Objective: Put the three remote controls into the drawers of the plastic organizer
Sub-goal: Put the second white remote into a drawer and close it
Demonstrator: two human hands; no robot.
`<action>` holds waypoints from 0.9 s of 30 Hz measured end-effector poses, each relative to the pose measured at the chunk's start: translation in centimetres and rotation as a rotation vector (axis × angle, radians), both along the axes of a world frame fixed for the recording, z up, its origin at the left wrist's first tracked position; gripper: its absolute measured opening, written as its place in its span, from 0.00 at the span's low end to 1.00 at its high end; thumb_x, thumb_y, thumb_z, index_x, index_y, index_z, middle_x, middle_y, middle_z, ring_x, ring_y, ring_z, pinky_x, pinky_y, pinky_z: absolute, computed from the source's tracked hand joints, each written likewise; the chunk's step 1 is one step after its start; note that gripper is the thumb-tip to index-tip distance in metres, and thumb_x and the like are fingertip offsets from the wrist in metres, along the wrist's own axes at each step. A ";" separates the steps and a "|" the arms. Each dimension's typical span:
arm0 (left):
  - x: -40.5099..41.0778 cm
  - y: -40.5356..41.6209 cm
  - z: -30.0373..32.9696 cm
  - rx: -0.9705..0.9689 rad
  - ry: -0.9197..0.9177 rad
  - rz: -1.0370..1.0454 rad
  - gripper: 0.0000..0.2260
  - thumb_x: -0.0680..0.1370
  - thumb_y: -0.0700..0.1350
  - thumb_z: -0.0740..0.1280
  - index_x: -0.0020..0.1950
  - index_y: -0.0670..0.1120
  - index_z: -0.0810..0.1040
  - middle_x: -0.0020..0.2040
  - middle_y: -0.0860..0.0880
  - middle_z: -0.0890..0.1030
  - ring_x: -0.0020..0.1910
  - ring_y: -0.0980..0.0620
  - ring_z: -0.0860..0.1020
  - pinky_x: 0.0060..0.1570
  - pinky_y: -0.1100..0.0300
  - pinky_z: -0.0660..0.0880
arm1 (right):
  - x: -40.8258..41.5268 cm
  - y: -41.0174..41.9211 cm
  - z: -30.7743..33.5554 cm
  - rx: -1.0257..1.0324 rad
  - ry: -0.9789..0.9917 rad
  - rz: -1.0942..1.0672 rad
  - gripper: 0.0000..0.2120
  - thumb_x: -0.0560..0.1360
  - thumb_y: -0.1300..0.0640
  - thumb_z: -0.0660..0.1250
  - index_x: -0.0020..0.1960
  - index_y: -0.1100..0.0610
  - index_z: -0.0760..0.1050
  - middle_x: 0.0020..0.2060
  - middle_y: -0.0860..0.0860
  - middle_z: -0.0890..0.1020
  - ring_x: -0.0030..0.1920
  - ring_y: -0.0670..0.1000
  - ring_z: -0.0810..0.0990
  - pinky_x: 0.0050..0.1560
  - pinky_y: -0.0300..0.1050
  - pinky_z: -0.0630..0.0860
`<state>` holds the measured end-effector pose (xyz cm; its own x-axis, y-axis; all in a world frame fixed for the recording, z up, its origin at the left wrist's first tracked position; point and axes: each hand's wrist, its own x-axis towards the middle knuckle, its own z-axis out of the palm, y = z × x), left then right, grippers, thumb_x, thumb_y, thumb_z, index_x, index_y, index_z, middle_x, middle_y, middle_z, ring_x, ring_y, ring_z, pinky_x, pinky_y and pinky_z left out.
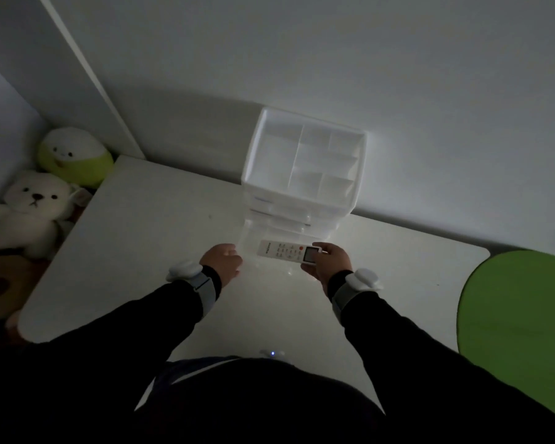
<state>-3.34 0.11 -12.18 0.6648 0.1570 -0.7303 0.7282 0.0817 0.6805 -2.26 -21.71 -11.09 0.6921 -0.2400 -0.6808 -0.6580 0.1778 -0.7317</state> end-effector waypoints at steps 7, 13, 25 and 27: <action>0.0 0.6 0.0 0.069 -0.044 -0.065 0.08 0.68 0.37 0.65 0.43 0.47 0.75 0.44 0.47 0.71 0.46 0.48 0.70 0.46 0.52 0.75 | 1.9 2.2 -1.7 -0.056 0.082 0.091 0.11 0.75 0.69 0.64 0.55 0.59 0.75 0.54 0.65 0.80 0.48 0.64 0.83 0.42 0.51 0.84; -0.1 1.6 -1.1 0.125 -0.007 -0.067 0.21 0.69 0.38 0.66 0.62 0.40 0.73 0.54 0.48 0.73 0.45 0.49 0.75 0.49 0.52 0.77 | 2.3 2.4 -1.9 -0.317 0.154 0.256 0.19 0.75 0.60 0.64 0.66 0.62 0.75 0.62 0.63 0.79 0.62 0.63 0.79 0.64 0.55 0.76; 0.4 0.6 -0.4 0.162 -0.024 -0.116 0.12 0.64 0.41 0.66 0.48 0.46 0.76 0.51 0.45 0.72 0.46 0.47 0.73 0.49 0.50 0.78 | 3.4 1.9 -0.2 -0.583 0.229 0.748 0.18 0.77 0.52 0.65 0.59 0.63 0.80 0.56 0.59 0.83 0.57 0.58 0.81 0.32 0.38 0.67; 0.6 0.4 -0.3 0.181 -0.029 -0.147 0.07 0.62 0.43 0.65 0.39 0.50 0.73 0.49 0.44 0.72 0.44 0.47 0.73 0.48 0.50 0.78 | 3.0 1.1 -0.4 -0.650 0.177 0.832 0.13 0.76 0.53 0.62 0.47 0.61 0.82 0.44 0.58 0.81 0.49 0.59 0.80 0.37 0.43 0.68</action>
